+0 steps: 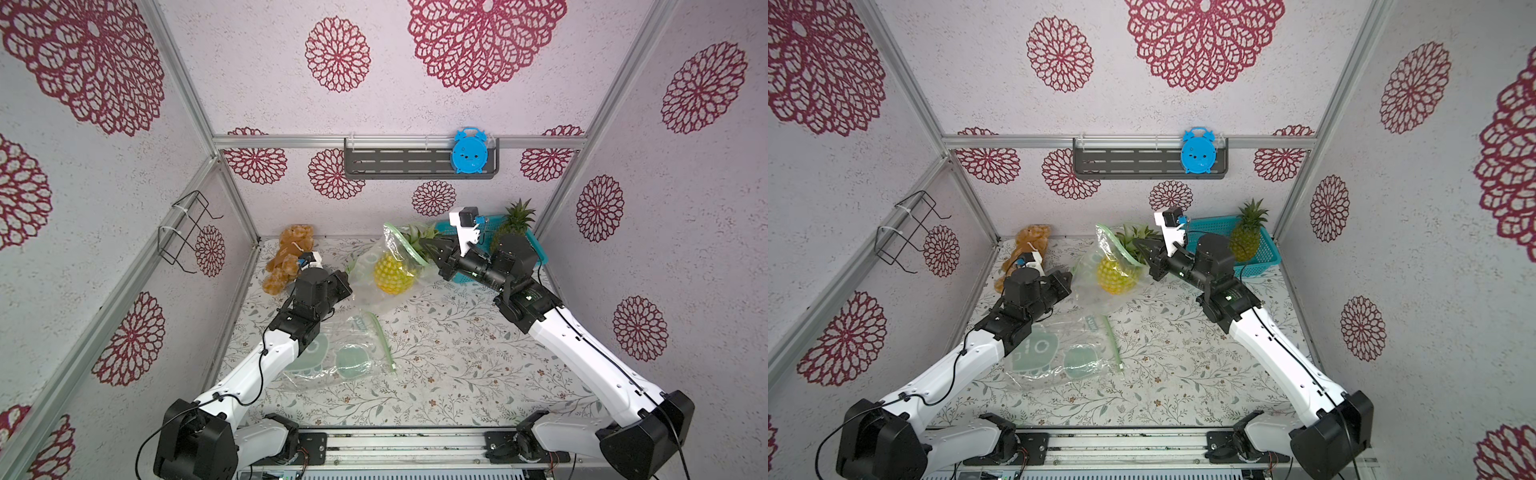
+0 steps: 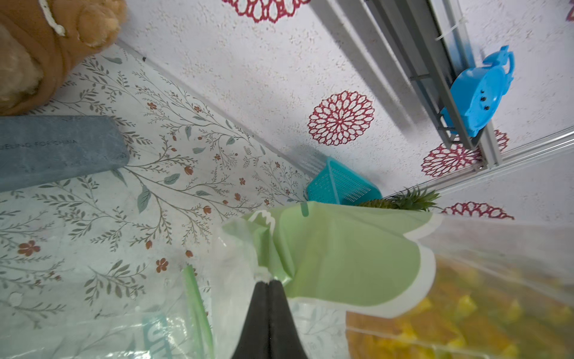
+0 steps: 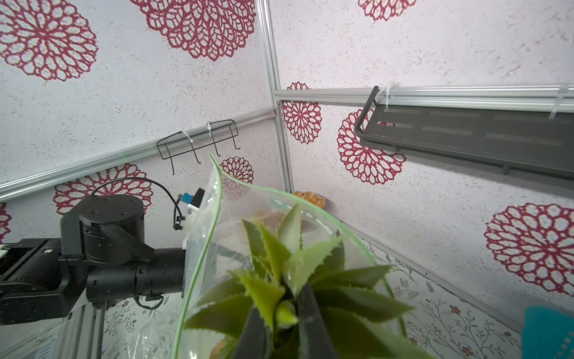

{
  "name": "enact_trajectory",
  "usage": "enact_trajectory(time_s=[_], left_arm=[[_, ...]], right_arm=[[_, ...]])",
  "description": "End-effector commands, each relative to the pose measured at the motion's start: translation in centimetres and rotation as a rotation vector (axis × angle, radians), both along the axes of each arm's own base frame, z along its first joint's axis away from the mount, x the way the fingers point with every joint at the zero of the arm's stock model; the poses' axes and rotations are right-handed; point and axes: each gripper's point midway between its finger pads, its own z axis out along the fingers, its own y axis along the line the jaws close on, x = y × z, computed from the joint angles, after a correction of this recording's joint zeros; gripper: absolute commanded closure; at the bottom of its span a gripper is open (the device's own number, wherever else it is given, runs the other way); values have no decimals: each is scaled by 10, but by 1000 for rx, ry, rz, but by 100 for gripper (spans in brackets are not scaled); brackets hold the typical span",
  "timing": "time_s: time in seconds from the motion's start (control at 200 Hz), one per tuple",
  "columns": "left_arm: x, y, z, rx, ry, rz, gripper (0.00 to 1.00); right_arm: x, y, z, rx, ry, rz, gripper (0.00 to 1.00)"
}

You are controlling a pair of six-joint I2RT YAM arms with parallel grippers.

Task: Open the zip-top bag and take out the pineapple
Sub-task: Pick up the pineapple from the zipper food storage bag.

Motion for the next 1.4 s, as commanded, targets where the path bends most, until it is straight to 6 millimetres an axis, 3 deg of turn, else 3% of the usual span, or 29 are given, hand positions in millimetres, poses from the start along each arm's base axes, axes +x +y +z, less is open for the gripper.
enact_trajectory(time_s=[0.0,0.34,1.036,1.186,1.396], left_arm=[[-1,4,-11,84,31,-16,100],[-3,2,-28,154,70,-61,100],[-2,3,-44,227,114,-84,100],[-3,5,-46,231,117,-76,100],[-4,4,-39,195,75,-80,100]], right_arm=[[-41,-28,105,200,-331,-22,100],[-55,-40,115,260,-382,-32,100],[-79,-61,132,310,-428,-58,100],[-78,-68,132,314,-427,-95,100],[-61,-79,120,301,-354,-202,100]])
